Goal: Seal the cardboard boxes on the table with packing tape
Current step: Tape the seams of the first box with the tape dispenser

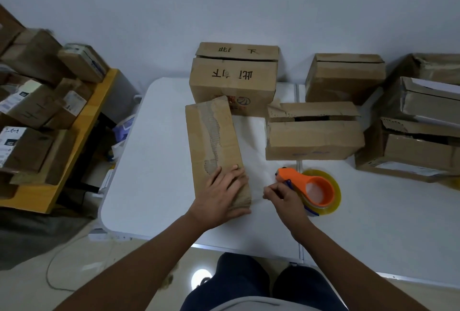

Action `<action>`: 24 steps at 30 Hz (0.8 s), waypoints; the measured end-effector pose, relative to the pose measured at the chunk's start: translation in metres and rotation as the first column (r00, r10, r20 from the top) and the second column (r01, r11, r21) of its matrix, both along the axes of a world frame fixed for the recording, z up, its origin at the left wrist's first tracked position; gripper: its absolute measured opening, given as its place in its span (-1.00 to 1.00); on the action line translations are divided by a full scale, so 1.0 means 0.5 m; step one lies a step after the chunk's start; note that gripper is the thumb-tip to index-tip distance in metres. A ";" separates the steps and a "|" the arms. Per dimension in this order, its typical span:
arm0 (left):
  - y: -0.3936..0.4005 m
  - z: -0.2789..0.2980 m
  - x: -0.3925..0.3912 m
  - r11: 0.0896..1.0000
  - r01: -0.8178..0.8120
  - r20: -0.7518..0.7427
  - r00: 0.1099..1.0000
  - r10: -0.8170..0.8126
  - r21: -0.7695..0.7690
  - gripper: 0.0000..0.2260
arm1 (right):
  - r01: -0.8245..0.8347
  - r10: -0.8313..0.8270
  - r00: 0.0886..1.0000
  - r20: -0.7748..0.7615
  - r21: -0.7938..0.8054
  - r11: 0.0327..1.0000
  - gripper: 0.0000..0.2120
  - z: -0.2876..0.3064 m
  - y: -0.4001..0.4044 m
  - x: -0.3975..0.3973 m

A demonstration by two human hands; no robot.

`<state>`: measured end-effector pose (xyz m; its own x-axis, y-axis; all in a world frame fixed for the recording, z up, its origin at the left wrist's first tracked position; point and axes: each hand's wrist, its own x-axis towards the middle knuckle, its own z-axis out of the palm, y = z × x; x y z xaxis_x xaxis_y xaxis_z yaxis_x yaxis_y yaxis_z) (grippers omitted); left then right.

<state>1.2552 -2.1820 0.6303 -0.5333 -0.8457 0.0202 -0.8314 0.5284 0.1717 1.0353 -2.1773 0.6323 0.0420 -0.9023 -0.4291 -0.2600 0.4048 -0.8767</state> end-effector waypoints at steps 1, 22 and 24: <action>-0.003 0.005 0.009 1.000 0.028 0.012 1.000 -0.028 0.008 -0.36 | -0.005 0.005 1.000 -0.021 -0.024 1.000 -0.85 -0.002 -0.001 0.004; 0.007 -0.015 0.027 0.999 0.023 0.129 0.991 -0.020 -0.023 -0.41 | -0.055 0.050 0.996 -0.078 -0.070 0.996 -0.90 -0.080 -0.036 0.112; 0.008 -0.013 0.026 1.000 0.018 0.121 0.993 -0.016 -0.021 -0.41 | -0.038 0.037 0.999 -0.031 -0.018 0.999 -0.85 -0.086 -0.047 0.111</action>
<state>1.2680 -2.1780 0.6236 -0.5472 -0.8366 -0.0270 -0.8363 0.5451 0.0592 1.0907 -2.2007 0.5892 0.0628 -0.9083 -0.4137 -0.3017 0.3778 -0.8754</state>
